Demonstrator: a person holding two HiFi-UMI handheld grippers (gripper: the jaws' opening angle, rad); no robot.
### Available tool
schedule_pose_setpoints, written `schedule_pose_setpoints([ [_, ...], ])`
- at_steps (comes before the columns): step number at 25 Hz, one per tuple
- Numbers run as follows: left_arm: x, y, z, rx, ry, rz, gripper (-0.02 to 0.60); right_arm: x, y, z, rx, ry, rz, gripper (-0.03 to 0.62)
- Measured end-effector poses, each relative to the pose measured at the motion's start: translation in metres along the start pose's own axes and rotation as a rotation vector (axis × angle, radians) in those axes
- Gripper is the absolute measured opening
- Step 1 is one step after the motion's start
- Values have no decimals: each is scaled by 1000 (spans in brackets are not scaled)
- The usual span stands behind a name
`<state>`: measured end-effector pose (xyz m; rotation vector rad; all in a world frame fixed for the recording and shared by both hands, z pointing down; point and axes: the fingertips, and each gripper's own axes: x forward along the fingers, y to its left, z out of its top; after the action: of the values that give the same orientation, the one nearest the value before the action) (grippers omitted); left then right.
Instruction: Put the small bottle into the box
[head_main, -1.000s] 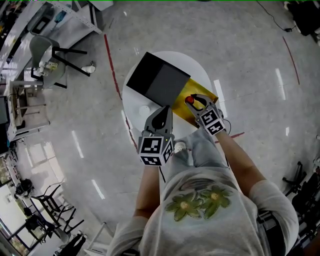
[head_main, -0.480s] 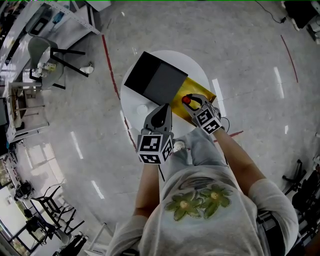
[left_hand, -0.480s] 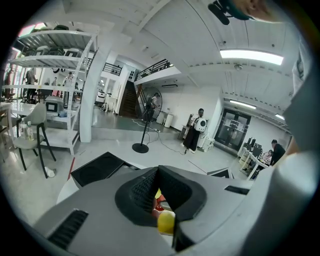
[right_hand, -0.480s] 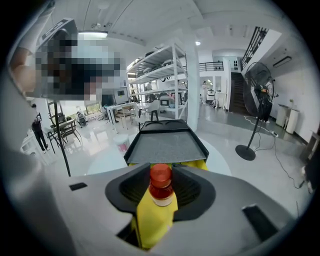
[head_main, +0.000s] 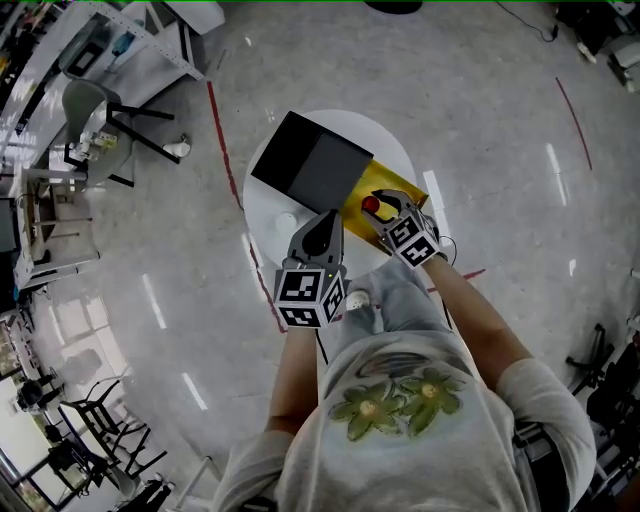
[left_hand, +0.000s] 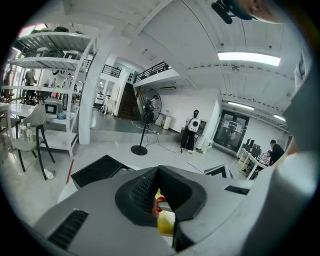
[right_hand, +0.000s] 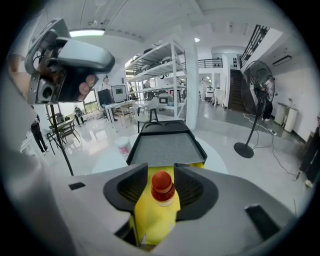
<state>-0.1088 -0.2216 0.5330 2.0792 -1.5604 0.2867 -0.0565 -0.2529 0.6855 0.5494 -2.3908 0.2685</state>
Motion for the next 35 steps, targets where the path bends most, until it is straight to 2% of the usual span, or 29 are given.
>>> schedule_pose_setpoints([
  [11,-21,-4,19,-2,-62,-8,0,-58,4,70,133,-207,-38,166],
  [19,-31,-23,38,14,-113,-53,0,-116,17,116,222,-369,-59,106],
  [23,-38,-34,43,24,-135,-73,0,-143,19,126,212,-428,-133,-2],
  [32,-57,-51,52,46,-172,-111,0,-182,34,139,162,-497,-211,-3],
  [35,-62,-54,53,77,-173,-111,0,-189,37,140,145,-501,-231,-5],
])
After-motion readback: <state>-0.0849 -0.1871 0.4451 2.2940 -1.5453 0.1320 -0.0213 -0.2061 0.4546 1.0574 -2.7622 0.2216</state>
